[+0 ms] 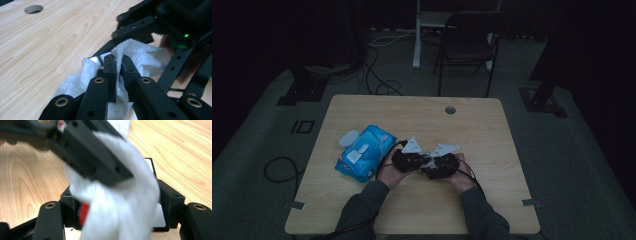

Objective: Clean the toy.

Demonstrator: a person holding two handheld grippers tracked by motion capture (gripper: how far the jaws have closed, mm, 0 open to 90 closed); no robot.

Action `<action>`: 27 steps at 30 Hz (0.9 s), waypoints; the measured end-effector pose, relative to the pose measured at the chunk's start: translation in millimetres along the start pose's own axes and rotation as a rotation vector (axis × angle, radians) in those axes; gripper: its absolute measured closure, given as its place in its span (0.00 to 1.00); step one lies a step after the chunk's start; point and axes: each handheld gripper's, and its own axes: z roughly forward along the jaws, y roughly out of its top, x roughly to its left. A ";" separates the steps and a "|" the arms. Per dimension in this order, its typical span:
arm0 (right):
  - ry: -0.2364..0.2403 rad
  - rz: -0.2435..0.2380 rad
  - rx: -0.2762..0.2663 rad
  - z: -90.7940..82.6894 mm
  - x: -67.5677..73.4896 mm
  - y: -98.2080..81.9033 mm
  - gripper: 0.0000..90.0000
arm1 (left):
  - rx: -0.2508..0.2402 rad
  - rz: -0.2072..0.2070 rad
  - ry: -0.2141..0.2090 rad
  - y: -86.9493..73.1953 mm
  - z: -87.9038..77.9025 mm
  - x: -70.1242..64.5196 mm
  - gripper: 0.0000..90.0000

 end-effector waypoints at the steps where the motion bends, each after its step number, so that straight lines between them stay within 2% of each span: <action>1: 0.000 0.002 0.000 -0.1 -0.5 -0.4 0.38 | 0.002 -0.005 0.009 -1.0 -1.3 2.3 0.95; 7: 0.015 0.008 0.001 -0.3 -0.2 -1.6 0.38 | -0.006 -0.053 0.043 -5.5 -5.4 13.6 0.95; 12: 0.033 -0.008 -0.019 -1.5 4.2 0.8 0.38 | -0.009 -0.088 0.056 -9.1 -3.6 20.3 0.95; 19: 0.033 -0.013 -0.031 -5.8 5.0 2.7 0.38 | 0.009 -0.107 0.048 -15.3 2.8 22.9 0.95; 27: 0.039 -0.018 -0.060 -10.3 6.0 5.1 0.38 | 0.035 -0.107 0.038 -22.6 6.2 24.3 0.95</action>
